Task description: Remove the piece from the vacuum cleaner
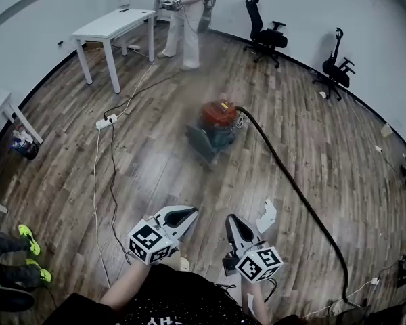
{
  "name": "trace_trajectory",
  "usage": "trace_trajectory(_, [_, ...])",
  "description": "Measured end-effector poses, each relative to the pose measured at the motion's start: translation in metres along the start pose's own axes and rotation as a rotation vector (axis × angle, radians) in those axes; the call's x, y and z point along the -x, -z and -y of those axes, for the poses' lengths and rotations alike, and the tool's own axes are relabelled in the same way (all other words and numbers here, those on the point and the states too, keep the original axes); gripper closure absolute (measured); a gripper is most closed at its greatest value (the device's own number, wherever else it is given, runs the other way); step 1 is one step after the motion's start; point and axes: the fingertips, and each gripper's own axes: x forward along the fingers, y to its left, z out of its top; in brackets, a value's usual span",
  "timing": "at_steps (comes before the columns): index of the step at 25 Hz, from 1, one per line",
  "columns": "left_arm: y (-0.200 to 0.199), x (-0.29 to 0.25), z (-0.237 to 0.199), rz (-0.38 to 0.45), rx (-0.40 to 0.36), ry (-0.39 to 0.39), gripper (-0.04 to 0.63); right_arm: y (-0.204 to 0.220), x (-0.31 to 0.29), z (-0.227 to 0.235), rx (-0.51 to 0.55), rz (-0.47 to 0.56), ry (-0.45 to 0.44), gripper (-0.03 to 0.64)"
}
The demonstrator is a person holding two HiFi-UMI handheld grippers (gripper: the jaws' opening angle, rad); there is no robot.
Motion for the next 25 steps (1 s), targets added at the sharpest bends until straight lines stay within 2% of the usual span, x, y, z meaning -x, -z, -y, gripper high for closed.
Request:
trace_trajectory(5, [-0.004,-0.021,-0.022,-0.013,0.004,0.002,0.588,-0.006,-0.024,0.021,-0.016,-0.013,0.003,0.607])
trace_trajectory(12, [-0.019,-0.056,-0.082,-0.021,0.012,0.003,0.589,-0.024,-0.085,0.052,-0.023,-0.028,0.009,0.607])
trace_trajectory(16, [-0.034,-0.084,-0.129,-0.022,0.023,0.004,0.589,-0.040,-0.130,0.077,-0.028,-0.033,0.015,0.607])
trace_trajectory(20, [-0.053,-0.115,-0.185,-0.014,0.041,0.040,0.589,-0.062,-0.185,0.105,-0.042,-0.026,0.038,0.607])
trace_trajectory(25, [-0.075,-0.160,-0.259,-0.045,0.002,0.085,0.589,-0.090,-0.254,0.146,-0.062,0.003,0.059,0.607])
